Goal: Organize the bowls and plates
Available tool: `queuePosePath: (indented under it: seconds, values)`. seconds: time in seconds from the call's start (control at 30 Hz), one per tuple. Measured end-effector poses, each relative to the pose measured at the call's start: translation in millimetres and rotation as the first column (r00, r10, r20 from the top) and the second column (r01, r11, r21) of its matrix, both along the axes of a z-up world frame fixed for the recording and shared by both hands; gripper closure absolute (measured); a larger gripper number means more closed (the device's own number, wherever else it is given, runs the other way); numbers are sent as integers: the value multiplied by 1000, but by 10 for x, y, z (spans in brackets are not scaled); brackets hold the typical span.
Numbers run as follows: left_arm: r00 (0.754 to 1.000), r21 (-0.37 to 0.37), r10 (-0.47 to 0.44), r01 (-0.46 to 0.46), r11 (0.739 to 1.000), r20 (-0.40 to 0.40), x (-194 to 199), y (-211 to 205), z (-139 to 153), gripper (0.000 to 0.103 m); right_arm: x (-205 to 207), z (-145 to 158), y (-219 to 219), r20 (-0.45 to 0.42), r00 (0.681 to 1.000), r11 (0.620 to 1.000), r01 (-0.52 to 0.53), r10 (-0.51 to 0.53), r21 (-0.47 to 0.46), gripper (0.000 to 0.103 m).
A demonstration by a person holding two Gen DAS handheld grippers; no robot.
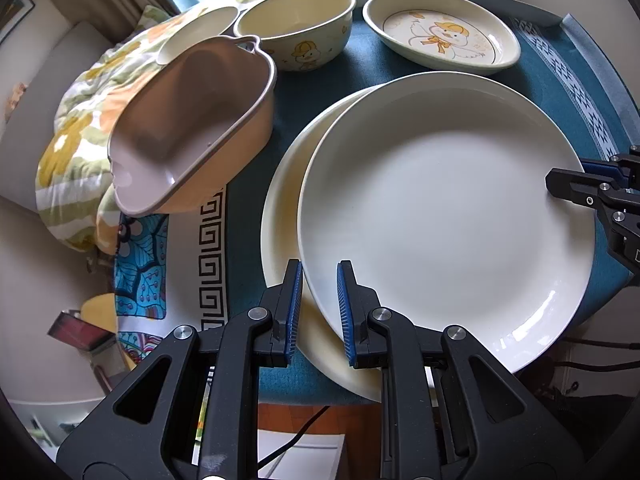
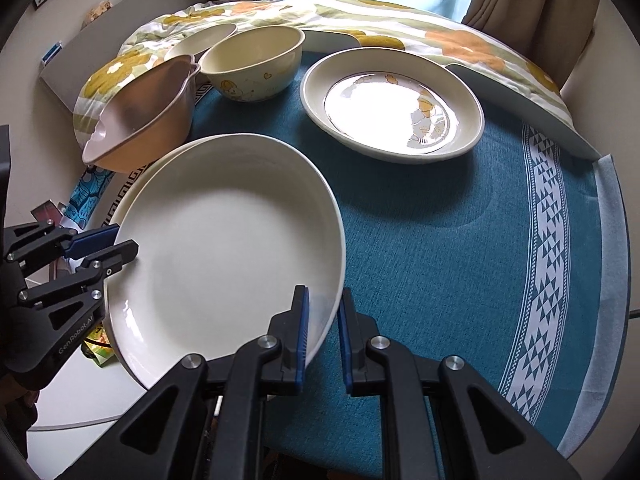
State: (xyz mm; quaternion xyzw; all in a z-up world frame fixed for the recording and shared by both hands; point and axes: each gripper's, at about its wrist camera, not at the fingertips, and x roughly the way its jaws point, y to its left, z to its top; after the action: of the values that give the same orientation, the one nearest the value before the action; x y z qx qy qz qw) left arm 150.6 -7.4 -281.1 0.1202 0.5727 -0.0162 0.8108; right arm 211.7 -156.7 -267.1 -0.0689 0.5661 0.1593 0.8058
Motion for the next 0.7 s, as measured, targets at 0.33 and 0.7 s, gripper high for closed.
queuePosePath:
  seconds: [0.33, 0.7]
  values:
    - [1000, 11, -6, 6, 1000, 1, -6, -19, 4, 88, -17, 3, 62, 8, 1000, 999, -10, 10, -52, 90]
    - [1000, 35, -20, 20, 999, 6, -16, -68, 3, 88, -24, 6, 140, 14, 1000, 993, -11, 12, -114, 90]
